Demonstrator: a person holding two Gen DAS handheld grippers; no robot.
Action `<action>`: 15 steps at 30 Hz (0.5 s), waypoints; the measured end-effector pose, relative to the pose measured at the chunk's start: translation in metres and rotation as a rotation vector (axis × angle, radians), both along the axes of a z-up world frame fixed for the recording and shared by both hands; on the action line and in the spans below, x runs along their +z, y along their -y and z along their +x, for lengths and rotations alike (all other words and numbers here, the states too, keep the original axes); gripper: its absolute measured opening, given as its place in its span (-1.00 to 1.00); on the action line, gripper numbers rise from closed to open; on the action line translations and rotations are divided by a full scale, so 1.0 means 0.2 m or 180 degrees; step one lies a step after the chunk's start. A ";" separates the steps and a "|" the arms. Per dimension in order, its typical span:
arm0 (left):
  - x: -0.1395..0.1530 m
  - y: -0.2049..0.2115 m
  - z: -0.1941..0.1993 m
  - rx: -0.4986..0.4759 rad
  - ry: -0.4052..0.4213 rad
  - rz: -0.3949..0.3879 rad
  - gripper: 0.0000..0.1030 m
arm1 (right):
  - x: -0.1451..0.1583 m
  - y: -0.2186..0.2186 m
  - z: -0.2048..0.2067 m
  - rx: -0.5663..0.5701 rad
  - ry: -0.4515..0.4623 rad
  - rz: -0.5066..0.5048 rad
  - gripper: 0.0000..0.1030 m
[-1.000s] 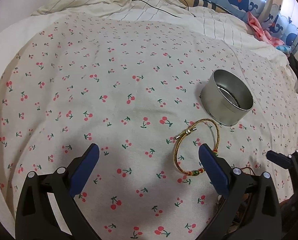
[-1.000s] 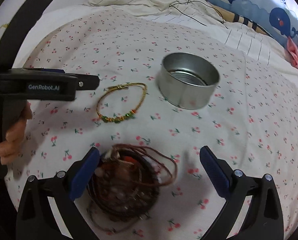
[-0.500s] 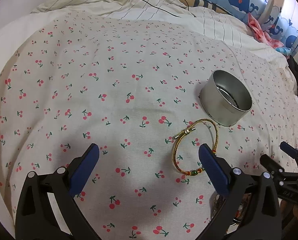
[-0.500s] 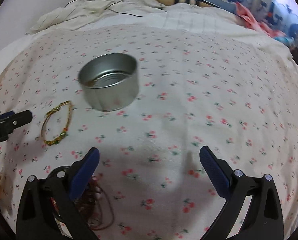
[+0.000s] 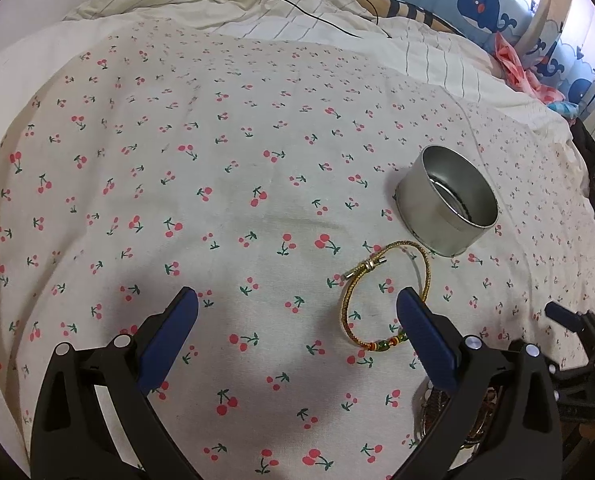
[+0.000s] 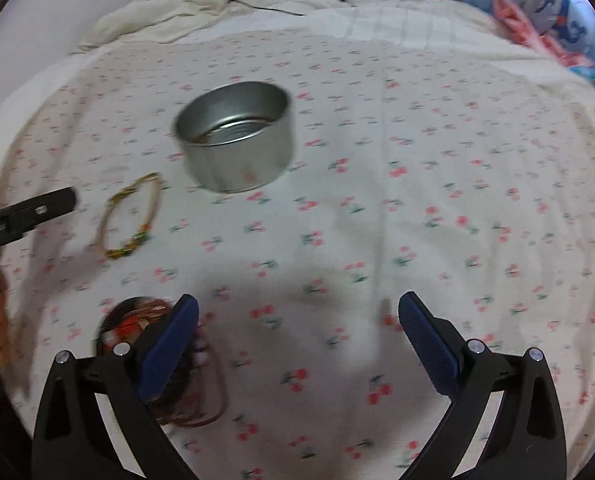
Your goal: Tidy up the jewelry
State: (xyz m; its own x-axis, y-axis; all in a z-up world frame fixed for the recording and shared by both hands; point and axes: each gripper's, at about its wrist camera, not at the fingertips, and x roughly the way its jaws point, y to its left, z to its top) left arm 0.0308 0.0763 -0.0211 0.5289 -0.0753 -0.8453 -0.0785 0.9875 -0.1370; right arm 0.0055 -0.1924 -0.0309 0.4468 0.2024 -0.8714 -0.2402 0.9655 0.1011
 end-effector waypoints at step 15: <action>-0.01 0.01 0.01 -0.0023 -0.0036 -0.0038 0.86 | -0.06 -0.18 0.00 0.0167 0.0181 -0.0388 0.86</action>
State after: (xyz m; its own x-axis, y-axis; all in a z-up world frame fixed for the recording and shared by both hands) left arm 0.0320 0.0741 -0.0240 0.5188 -0.0891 -0.8502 -0.0730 0.9863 -0.1479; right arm 0.0051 -0.1557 -0.0436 0.4879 0.1210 -0.8645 -0.2925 0.9557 -0.0313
